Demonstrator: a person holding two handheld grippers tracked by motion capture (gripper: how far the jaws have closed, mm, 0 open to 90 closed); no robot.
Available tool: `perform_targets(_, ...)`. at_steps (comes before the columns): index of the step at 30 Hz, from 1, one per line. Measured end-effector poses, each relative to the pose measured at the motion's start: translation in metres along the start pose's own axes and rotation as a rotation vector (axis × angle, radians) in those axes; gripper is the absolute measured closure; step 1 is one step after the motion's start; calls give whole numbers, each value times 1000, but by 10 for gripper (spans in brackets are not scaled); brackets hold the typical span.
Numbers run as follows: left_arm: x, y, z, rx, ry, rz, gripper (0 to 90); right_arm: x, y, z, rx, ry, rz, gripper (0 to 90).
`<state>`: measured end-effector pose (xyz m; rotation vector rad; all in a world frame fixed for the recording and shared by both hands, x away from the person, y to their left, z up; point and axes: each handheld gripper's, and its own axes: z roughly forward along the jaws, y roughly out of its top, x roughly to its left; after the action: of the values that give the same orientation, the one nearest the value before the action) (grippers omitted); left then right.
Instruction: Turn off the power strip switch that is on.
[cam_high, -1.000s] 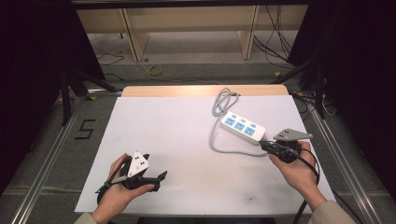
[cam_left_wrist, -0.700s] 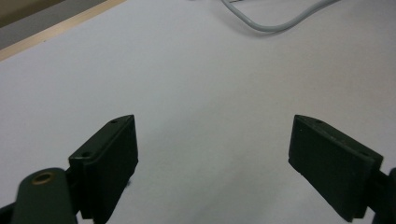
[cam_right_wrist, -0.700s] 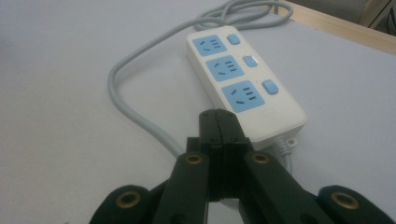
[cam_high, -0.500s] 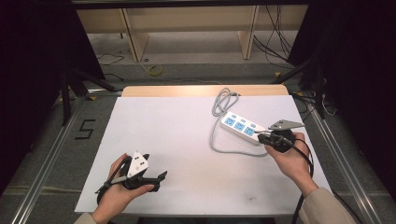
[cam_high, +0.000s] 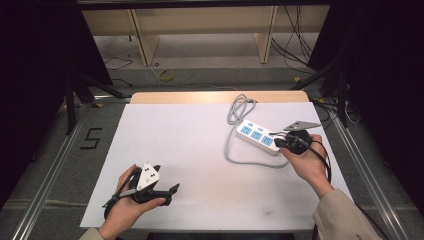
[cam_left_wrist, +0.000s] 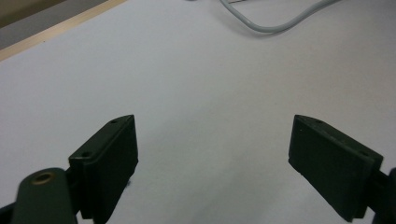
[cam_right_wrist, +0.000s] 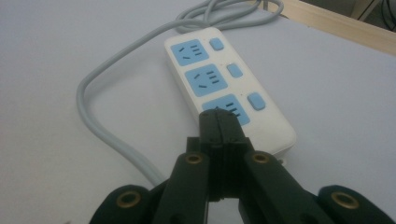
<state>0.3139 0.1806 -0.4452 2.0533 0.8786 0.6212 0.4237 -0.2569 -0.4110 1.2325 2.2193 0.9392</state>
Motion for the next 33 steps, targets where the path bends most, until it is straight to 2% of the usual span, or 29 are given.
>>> perform_targets(9,0,0,0,2,-3,0,154,-7,8,9,24,-11,7,900)
perform_targets(33,0,0,0,-1,-7,5,155,-12,31,28,56,-26,0,900)
